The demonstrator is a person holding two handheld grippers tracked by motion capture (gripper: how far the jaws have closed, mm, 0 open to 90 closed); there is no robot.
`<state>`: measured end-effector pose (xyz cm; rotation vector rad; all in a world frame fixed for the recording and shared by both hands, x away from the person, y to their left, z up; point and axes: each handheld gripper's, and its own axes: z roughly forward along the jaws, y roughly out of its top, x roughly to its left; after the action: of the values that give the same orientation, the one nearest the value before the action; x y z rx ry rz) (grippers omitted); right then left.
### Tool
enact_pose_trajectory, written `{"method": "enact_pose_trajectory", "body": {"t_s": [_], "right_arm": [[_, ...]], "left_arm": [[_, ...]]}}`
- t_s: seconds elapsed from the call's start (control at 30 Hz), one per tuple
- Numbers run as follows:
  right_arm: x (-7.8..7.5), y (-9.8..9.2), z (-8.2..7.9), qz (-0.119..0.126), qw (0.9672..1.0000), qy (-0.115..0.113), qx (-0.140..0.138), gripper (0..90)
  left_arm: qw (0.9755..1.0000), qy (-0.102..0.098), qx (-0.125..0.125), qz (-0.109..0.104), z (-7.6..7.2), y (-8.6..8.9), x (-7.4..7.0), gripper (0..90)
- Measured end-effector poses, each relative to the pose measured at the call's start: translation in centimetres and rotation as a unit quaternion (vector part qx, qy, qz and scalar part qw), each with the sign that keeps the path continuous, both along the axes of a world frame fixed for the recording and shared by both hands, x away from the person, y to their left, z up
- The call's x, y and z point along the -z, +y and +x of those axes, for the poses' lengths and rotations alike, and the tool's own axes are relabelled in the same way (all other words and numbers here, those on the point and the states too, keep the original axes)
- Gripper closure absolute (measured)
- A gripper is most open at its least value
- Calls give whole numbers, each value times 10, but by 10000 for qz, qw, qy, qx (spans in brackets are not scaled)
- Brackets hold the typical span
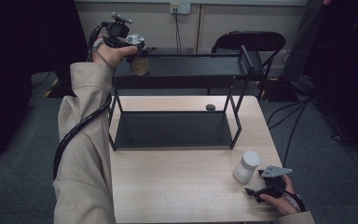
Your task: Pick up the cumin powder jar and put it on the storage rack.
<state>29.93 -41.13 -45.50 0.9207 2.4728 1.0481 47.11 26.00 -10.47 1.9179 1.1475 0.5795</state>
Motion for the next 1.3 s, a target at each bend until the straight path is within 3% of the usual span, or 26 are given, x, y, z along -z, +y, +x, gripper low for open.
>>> {"method": "enact_pose_trajectory", "body": {"t_s": [0.27,0.47,0.73,1.0,1.3], "right_arm": [[0,0,0,0,10000,0,0,0],[0,0,0,0,10000,0,1,0],[0,0,0,0,10000,1,1,0],[0,0,0,0,10000,1,0,0],[0,0,0,-2,10000,-2,0,0]], "left_arm": [[9999,-99,-84,-96,2,4,9,309],[9998,-192,-31,33,1,0,11,308],[9997,-250,-73,-5,-1,-1,17,300],[9998,-178,-115,3,-2,-3,20,209],[9995,-172,-242,-51,-13,-8,17,66]]}}
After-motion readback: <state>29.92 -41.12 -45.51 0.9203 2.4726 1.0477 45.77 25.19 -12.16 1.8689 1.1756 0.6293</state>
